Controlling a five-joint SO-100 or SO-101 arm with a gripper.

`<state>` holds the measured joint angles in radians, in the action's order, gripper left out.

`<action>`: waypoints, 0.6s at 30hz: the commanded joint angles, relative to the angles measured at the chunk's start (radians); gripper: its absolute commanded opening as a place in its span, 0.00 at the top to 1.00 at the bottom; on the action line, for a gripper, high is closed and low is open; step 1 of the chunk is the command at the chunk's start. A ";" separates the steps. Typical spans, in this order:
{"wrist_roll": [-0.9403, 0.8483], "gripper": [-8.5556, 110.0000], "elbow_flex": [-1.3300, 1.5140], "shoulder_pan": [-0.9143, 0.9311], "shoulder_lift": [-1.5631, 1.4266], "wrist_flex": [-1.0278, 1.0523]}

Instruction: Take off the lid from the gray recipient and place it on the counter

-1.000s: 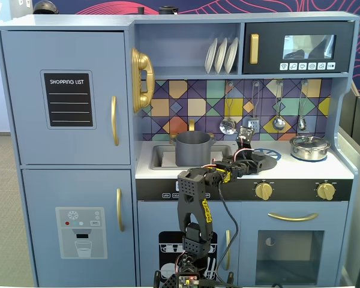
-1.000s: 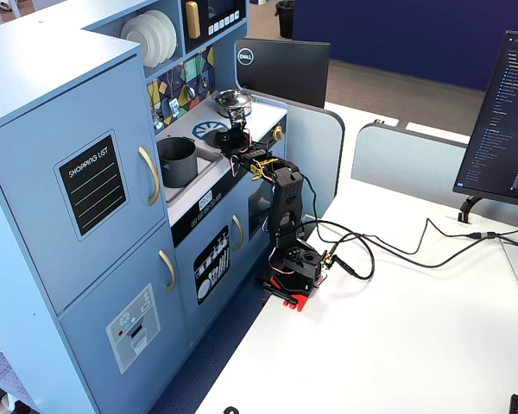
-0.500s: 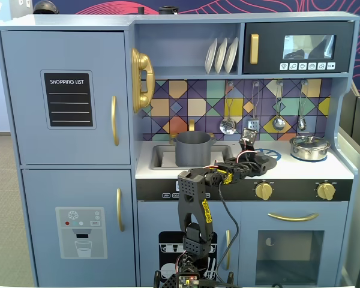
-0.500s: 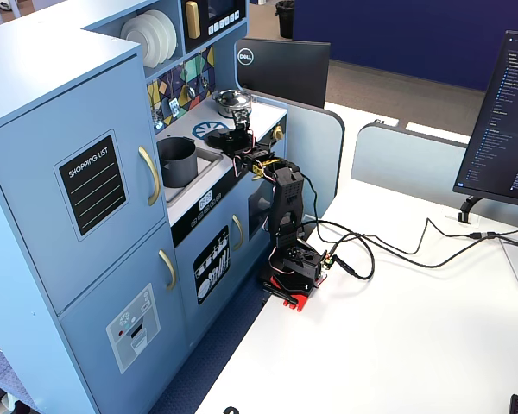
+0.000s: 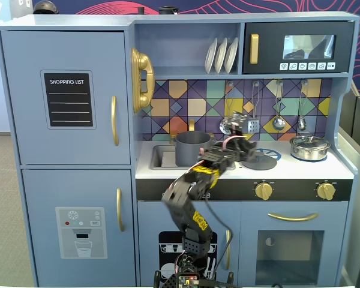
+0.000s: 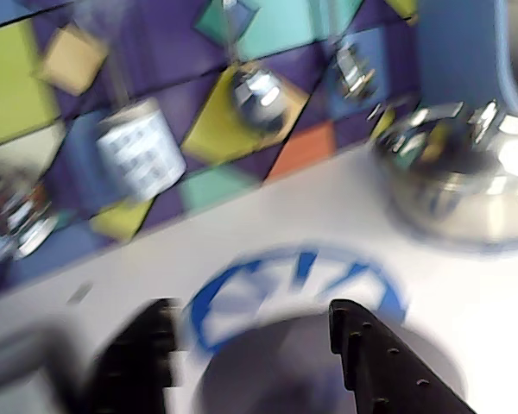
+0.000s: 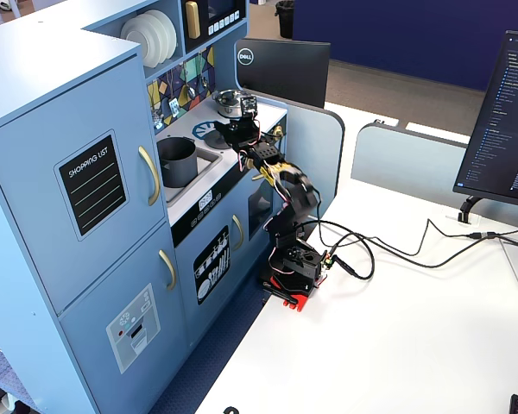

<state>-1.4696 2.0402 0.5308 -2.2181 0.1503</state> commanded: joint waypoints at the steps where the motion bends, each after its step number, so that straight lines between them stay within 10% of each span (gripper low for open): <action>1: 0.044 0.93 0.054 -0.084 -0.390 0.425; 11: 0.002 0.93 0.495 -0.442 -0.925 1.037; 18: -0.086 0.93 0.801 -0.541 -0.959 1.071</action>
<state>-1.5110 2.7673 0.0245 -3.1600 1.2195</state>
